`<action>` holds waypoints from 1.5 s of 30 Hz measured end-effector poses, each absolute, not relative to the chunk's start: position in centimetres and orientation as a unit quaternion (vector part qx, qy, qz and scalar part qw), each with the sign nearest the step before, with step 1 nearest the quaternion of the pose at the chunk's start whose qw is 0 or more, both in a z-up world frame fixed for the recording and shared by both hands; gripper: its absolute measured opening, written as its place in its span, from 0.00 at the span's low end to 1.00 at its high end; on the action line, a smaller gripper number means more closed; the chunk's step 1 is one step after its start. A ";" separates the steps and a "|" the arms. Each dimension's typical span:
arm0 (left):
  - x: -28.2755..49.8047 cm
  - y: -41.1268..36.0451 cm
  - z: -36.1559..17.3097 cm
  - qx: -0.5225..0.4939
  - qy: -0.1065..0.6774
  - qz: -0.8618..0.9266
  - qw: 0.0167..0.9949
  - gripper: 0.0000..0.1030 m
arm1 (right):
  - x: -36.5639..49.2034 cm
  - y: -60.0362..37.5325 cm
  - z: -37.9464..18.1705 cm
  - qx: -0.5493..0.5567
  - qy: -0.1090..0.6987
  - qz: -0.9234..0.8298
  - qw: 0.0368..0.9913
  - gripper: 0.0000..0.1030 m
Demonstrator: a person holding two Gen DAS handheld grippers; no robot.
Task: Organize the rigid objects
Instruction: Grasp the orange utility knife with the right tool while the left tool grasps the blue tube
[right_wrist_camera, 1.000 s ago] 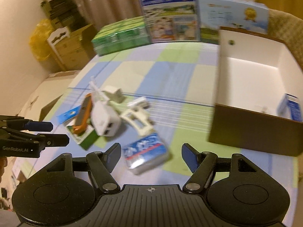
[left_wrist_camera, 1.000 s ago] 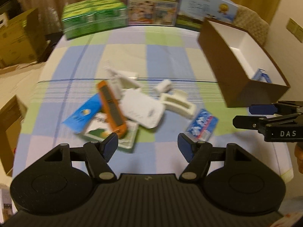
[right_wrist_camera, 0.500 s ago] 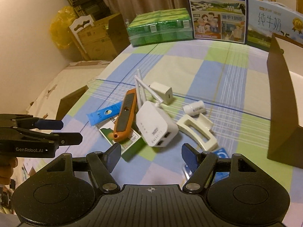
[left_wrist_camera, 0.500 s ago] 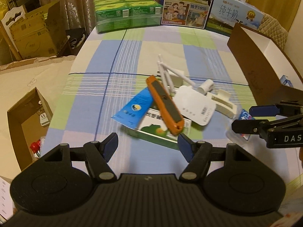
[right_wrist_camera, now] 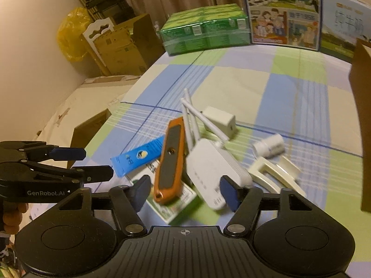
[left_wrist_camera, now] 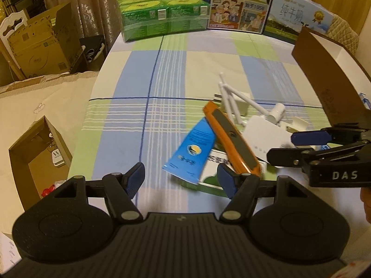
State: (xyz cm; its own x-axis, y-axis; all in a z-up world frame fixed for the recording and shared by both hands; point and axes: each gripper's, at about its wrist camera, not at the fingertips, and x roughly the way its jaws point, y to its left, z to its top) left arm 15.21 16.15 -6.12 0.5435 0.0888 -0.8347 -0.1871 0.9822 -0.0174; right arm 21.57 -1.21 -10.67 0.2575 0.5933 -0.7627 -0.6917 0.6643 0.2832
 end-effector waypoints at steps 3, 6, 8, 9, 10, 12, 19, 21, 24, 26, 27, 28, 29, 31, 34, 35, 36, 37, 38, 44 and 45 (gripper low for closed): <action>15.9 17.1 -6.5 -0.053 0.474 0.082 0.875 0.63 | 22.2 0.3 -11.5 -0.054 0.454 0.410 0.789 0.54; 16.5 17.9 -6.8 -0.055 0.476 0.084 0.874 0.63 | 22.7 1.7 -12.2 -0.059 0.451 0.416 0.787 0.50; 16.8 18.3 -7.1 -0.057 0.477 0.085 0.873 0.63 | 23.1 2.4 -12.6 -0.063 0.449 0.419 0.787 0.49; 17.0 18.5 -7.2 -0.057 0.479 0.085 0.872 0.63 | 23.3 2.8 -12.7 -0.065 0.449 0.419 0.786 0.48; 17.2 18.7 -7.3 -0.057 0.480 0.085 0.871 0.63 | 23.5 3.1 -12.9 -0.065 0.448 0.421 0.786 0.48; 17.5 19.1 -7.6 -0.058 0.483 0.086 0.870 0.63 | 24.0 3.7 -13.2 -0.067 0.447 0.422 0.786 0.47; 18.7 20.1 -8.3 -0.060 0.490 0.086 0.865 0.63 | 25.0 5.5 -14.2 -0.075 0.451 0.426 0.780 0.44; 18.9 20.4 -8.5 -0.061 0.491 0.085 0.865 0.63 | 25.1 6.1 -14.5 -0.082 0.454 0.424 0.780 0.43; 19.1 20.7 -8.7 -0.063 0.494 0.085 0.863 0.63 | 25.2 6.6 -15.2 -0.092 0.462 0.419 0.776 0.40; 19.2 20.8 -8.8 -0.065 0.494 0.085 0.863 0.63 | 25.3 6.8 -15.6 -0.095 0.472 0.414 0.773 0.40; 19.3 20.9 -8.8 -0.066 0.495 0.084 0.863 0.63 | 25.4 6.5 -15.8 -0.085 0.476 0.409 0.774 0.40; 19.3 20.9 -8.9 -0.067 0.495 0.084 0.862 0.63 | 25.6 6.2 -15.8 -0.073 0.482 0.407 0.773 0.40; 19.4 20.9 -8.9 -0.067 0.496 0.083 0.862 0.63 | 25.8 5.9 -15.9 -0.065 0.488 0.404 0.771 0.39; 19.5 20.9 -9.1 -0.067 0.498 0.082 0.861 0.63 | 25.9 5.5 -15.9 -0.058 0.495 0.401 0.768 0.36; 19.6 20.7 -9.1 -0.065 0.499 0.079 0.861 0.63 | 25.8 5.4 -16.1 -0.055 0.500 0.400 0.766 0.33; 19.6 20.7 -9.1 -0.064 0.499 0.078 0.861 0.63 | 25.8 5.5 -16.0 -0.055 0.498 0.399 0.768 0.33; 19.6 20.6 -9.1 -0.062 0.499 0.076 0.861 0.63 | 25.8 5.4 -16.0 -0.053 0.498 0.398 0.768 0.32; 19.6 20.5 -9.1 -0.061 0.499 0.075 0.861 0.63 | 25.8 5.4 -16.0 -0.050 0.498 0.397 0.769 0.32; 19.6 20.5 -9.0 -0.059 0.498 0.074 0.862 0.63 | 25.9 5.2 -15.9 -0.048 0.498 0.396 0.770 0.31; 19.7 20.2 -8.9 -0.053 0.497 0.066 0.864 0.63 | 25.3 4.4 -15.0 -0.051 0.474 0.396 0.785 0.31; 19.7 20.0 -8.8 -0.051 0.496 0.062 0.865 0.63 | 25.2 4.2 -14.7 -0.052 0.471 0.398 0.786 0.31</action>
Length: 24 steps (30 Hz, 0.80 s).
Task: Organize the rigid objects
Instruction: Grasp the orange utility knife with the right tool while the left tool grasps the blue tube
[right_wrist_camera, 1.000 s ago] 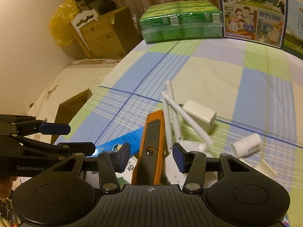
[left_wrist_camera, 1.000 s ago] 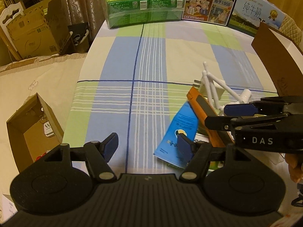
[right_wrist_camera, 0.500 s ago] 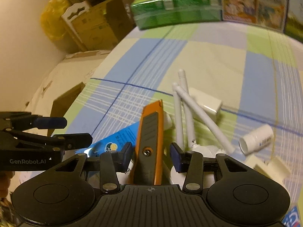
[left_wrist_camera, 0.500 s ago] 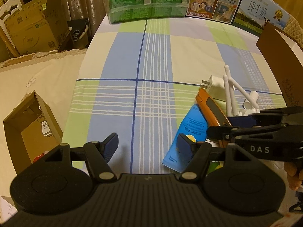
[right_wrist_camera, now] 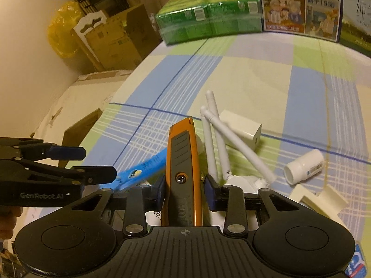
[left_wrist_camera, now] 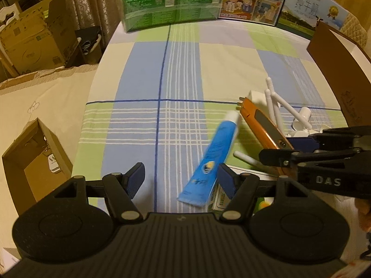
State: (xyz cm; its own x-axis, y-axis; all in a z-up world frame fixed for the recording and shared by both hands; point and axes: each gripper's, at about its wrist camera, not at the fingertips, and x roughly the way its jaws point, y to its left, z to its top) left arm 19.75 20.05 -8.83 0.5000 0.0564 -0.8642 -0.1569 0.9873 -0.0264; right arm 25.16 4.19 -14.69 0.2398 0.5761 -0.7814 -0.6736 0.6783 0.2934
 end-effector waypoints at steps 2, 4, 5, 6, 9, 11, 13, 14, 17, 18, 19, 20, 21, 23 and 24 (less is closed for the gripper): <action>19.9 19.8 -8.8 -0.043 0.497 0.052 0.865 0.63 | 24.9 3.8 -14.1 -0.053 0.464 0.402 0.787 0.31; 20.2 19.5 -8.9 -0.034 0.497 0.041 0.866 0.63 | 24.5 3.2 -13.3 -0.052 0.456 0.405 0.791 0.31; 20.4 19.3 -9.0 -0.030 0.498 0.033 0.866 0.63 | 24.3 3.0 -13.0 -0.051 0.453 0.406 0.792 0.31; 20.6 19.3 -9.1 -0.028 0.498 0.026 0.866 0.63 | 24.0 2.6 -12.6 -0.051 0.448 0.406 0.795 0.31; 21.5 19.2 -9.5 -0.023 0.496 -0.002 0.868 0.63 | 23.6 1.6 -11.5 -0.051 0.436 0.404 0.802 0.31; 22.4 19.0 -9.9 -0.003 0.498 -0.020 0.867 0.63 | 23.3 0.9 -10.7 -0.046 0.431 0.399 0.808 0.31; 23.1 18.9 -10.5 0.020 0.499 -0.036 0.865 0.63 | 23.3 0.0 -10.1 -0.038 0.428 0.391 0.814 0.31; 23.5 18.8 -10.8 0.028 0.500 -0.046 0.864 0.63 | 23.2 -0.5 -9.8 -0.033 0.426 0.385 0.818 0.31; 24.6 18.6 -11.5 0.052 0.505 -0.071 0.859 0.63 | 23.5 -1.8 -9.0 -0.021 0.423 0.366 0.829 0.31; 25.0 18.7 -11.8 0.059 0.509 -0.077 0.855 0.63 | 23.7 -2.4 -8.8 -0.017 0.422 0.358 0.833 0.31; 25.4 18.7 -12.2 0.066 0.514 -0.084 0.851 0.63 | 23.8 -2.9 -8.6 -0.013 0.421 0.351 0.836 0.31; 25.8 18.7 -12.5 0.073 0.518 -0.086 0.848 0.63 | 23.9 -3.5 -8.4 -0.009 0.421 0.342 0.840 0.31; 26.1 18.7 -12.8 0.079 0.522 -0.089 0.845 0.61 | 24.1 -4.0 -8.2 -0.004 0.422 0.332 0.843 0.31; 26.8 18.8 -13.3 0.085 0.528 -0.098 0.839 0.59 | 24.3 -5.1 -8.2 0.001 0.424 0.315 0.849 0.31; 27.0 18.8 -13.5 0.086 0.531 -0.103 0.836 0.58 | 24.4 -5.7 -8.2 0.005 0.425 0.304 0.853 0.31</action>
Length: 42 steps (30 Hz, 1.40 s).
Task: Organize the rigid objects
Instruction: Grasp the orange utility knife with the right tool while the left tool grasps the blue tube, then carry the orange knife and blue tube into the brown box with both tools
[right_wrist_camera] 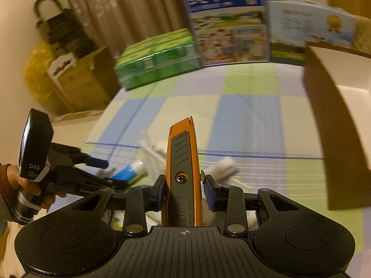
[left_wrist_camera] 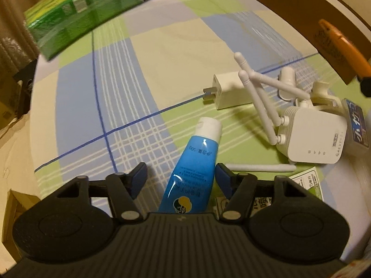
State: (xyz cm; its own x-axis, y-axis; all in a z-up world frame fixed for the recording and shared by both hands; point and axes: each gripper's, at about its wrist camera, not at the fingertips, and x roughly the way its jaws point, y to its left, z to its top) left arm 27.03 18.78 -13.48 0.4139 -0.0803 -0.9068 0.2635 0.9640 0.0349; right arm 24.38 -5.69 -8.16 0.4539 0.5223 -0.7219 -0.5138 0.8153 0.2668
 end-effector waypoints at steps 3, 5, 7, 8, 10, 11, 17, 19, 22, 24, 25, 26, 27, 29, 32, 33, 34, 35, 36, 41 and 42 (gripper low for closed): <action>27.5 18.6 -14.0 0.098 0.537 -0.115 0.830 0.53 | 24.6 -7.3 -8.2 0.015 0.431 0.279 0.858 0.31; 27.6 18.6 -14.2 0.097 0.536 -0.124 0.829 0.51 | 24.7 -8.2 -8.4 0.024 0.436 0.265 0.860 0.31; 27.8 18.6 -14.2 0.090 0.536 -0.130 0.829 0.44 | 24.8 -8.8 -8.7 0.030 0.441 0.251 0.861 0.31; 27.9 18.6 -14.2 0.090 0.534 -0.134 0.830 0.40 | 24.8 -9.1 -8.8 0.032 0.443 0.246 0.861 0.31; 27.7 18.3 -14.2 0.093 0.529 -0.139 0.832 0.34 | 25.0 -9.5 -9.0 0.036 0.446 0.239 0.862 0.31; 27.6 18.2 -14.1 0.098 0.527 -0.139 0.833 0.34 | 25.1 -9.7 -9.1 0.037 0.447 0.235 0.862 0.31; 26.9 18.1 -13.9 0.092 0.522 -0.115 0.840 0.32 | 25.3 -10.4 -9.5 0.038 0.449 0.223 0.864 0.31; 26.4 18.2 -13.6 0.089 0.518 -0.105 0.844 0.32 | 25.2 -10.5 -9.5 0.038 0.449 0.222 0.865 0.31; 25.7 18.4 -12.7 0.080 0.510 -0.092 0.851 0.32 | 25.1 -10.7 -9.5 0.039 0.447 0.222 0.865 0.31; 25.1 18.6 -11.8 0.074 0.503 -0.084 0.857 0.32 | 25.0 -10.7 -9.4 0.039 0.446 0.223 0.866 0.31; 24.7 18.6 -11.3 0.071 0.499 -0.081 0.860 0.32 | 24.9 -10.8 -9.4 0.039 0.445 0.224 0.866 0.31; 24.5 18.7 -10.8 0.068 0.496 -0.079 0.862 0.32 | 24.9 -10.8 -9.3 0.039 0.444 0.225 0.867 0.31; 24.2 18.6 -10.3 0.066 0.493 -0.076 0.864 0.32 | 24.8 -10.9 -9.2 0.039 0.442 0.226 0.867 0.31; 23.9 18.3 -9.4 0.063 0.486 -0.072 0.869 0.32 | 24.7 -10.9 -9.0 0.039 0.439 0.228 0.868 0.31; 23.4 17.6 -8.1 0.053 0.478 -0.069 0.874 0.32 | 24.5 -11.2 -8.6 0.039 0.434 0.232 0.870 0.31; 23.3 17.3 -7.6 0.051 0.475 -0.070 0.876 0.32 | 24.4 -11.3 -8.5 0.039 0.433 0.232 0.870 0.31; 23.2 16.9 -7.2 0.049 0.471 -0.071 0.878 0.32 | 24.3 -11.4 -8.4 0.039 0.432 0.233 0.871 0.31; 23.1 16.5 -6.8 0.048 0.467 -0.072 0.880 0.32 | 24.3 -11.5 -8.3 0.038 0.431 0.233 0.871 0.31; 23.0 16.0 -6.4 0.048 0.465 -0.073 0.881 0.32 | 24.2 -11.7 -8.2 0.038 0.430 0.233 0.871 0.31; 22.9 13.0 -4.5 0.044 0.447 -0.087 0.889 0.32 | 23.8 -13.1 -7.5 0.041 0.423 0.234 0.875 0.31; 22.9 12.2 -4.1 0.044 0.445 -0.091 0.890 0.32 | 23.8 -13.5 -7.4 0.042 0.421 0.233 0.875 0.31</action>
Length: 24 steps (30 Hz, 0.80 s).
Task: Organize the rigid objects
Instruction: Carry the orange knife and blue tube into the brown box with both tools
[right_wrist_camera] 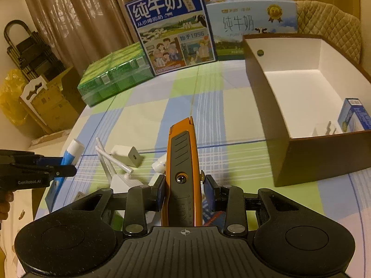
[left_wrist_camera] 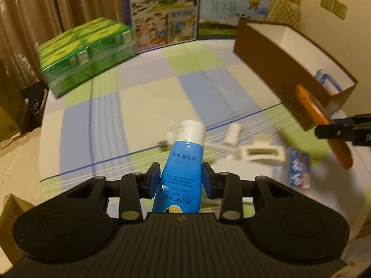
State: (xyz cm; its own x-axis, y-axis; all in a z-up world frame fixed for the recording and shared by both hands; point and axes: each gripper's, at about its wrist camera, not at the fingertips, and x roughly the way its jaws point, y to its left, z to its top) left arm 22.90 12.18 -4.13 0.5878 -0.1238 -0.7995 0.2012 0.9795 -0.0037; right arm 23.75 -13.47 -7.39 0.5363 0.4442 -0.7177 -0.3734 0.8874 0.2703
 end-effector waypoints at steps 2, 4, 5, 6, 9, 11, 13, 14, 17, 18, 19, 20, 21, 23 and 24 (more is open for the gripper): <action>22.9 10.6 -3.6 0.045 0.440 -0.096 0.892 0.32 | 23.6 -14.2 -7.1 0.044 0.417 0.233 0.877 0.31; 23.1 9.1 -3.2 0.046 0.435 -0.104 0.893 0.32 | 23.5 -15.1 -6.8 0.047 0.414 0.232 0.879 0.31; 23.2 8.2 -2.9 0.046 0.432 -0.108 0.894 0.32 | 23.4 -15.5 -6.6 0.048 0.412 0.232 0.880 0.31; 23.3 7.4 -2.7 0.045 0.430 -0.112 0.895 0.32 | 23.4 -16.1 -6.4 0.049 0.409 0.232 0.881 0.31; 23.8 4.6 -2.0 0.044 0.421 -0.125 0.897 0.32 | 23.5 -17.6 -5.7 0.052 0.402 0.229 0.885 0.31; 24.3 2.6 -1.7 0.042 0.417 -0.135 0.898 0.32 | 23.7 -18.7 -5.2 0.053 0.396 0.227 0.888 0.31; 24.9 0.4 -1.3 0.043 0.413 -0.146 0.898 0.32 | 24.0 -20.0 -4.6 0.054 0.390 0.224 0.891 0.31; 25.2 -0.7 -1.1 0.043 0.412 -0.150 0.898 0.32 | 24.2 -20.5 -4.4 0.055 0.388 0.222 0.893 0.31; 26.4 -4.0 -0.6 0.041 0.408 -0.164 0.897 0.32 | 25.1 -22.5 -3.7 0.056 0.381 0.214 0.898 0.31; 27.0 -5.2 -0.4 0.038 0.407 -0.168 0.897 0.32 | 25.4 -23.2 -3.5 0.057 0.379 0.211 0.899 0.31; 27.4 -6.1 -0.3 0.035 0.407 -0.171 0.896 0.32 | 25.7 -23.8 -3.3 0.058 0.378 0.208 0.900 0.31; 27.9 -7.1 -0.1 0.032 0.408 -0.174 0.896 0.32 | 26.1 -24.5 -3.1 0.058 0.376 0.206 0.902 0.31; 28.6 -8.1 0.0 0.028 0.409 -0.176 0.895 0.32 | 26.5 -25.2 -2.9 0.059 0.374 0.203 0.903 0.31; 29.6 -10.0 0.2 0.023 0.408 -0.179 0.895 0.32 | 27.4 -26.5 -2.7 0.059 0.370 0.199 0.905 0.31; 30.1 -10.9 0.2 0.021 0.408 -0.181 0.895 0.32 | 27.9 -27.3 -2.5 0.060 0.368 0.197 0.907 0.31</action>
State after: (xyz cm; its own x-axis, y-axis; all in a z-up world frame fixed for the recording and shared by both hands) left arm 30.10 -10.94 0.23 0.6021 -0.3066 -0.7372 0.3403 0.9338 -0.1104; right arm 27.91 -27.25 -2.46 0.6514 0.4012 -0.6440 -0.3130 0.9153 0.2536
